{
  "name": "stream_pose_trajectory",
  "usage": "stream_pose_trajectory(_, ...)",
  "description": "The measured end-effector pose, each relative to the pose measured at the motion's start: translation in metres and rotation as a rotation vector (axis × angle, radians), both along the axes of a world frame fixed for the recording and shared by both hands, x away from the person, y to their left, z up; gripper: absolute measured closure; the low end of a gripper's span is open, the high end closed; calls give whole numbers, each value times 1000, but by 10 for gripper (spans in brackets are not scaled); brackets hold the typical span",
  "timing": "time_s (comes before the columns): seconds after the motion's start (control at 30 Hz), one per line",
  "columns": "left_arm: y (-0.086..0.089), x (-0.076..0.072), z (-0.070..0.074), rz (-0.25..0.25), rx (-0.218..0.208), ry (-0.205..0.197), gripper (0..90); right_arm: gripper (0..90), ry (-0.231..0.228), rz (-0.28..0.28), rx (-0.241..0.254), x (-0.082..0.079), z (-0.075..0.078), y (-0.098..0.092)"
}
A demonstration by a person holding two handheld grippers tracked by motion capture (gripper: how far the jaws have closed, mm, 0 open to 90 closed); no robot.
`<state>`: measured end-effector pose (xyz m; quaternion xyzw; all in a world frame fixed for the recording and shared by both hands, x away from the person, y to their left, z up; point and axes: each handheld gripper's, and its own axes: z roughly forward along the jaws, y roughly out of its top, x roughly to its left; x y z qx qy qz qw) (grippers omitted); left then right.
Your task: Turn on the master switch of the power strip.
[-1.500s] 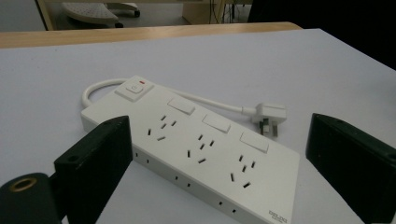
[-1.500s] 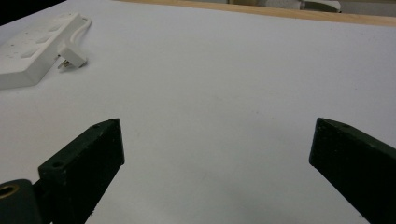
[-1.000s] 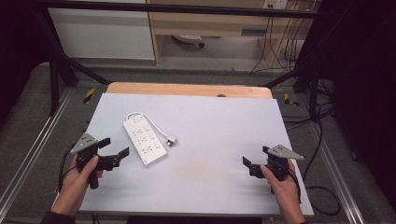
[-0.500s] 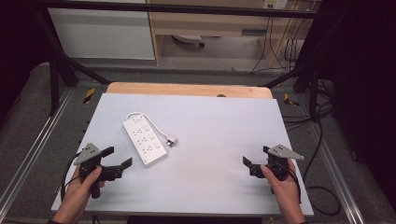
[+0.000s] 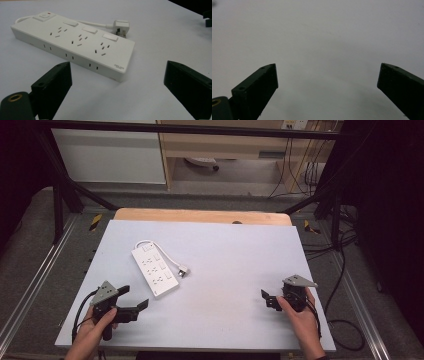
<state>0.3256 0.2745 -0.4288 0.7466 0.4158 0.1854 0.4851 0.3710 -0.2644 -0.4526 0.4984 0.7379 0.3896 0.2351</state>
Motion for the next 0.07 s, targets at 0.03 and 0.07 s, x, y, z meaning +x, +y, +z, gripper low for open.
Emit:
stream_pose_trajectory(0.03,0,1,0,-3,-8,2,79,41,24,-18,-25,3,-3,-1)
stream_pose_trajectory(0.07,0,1,-1,5,-1,3,79,41,24,-18,-25,3,-3,-1)
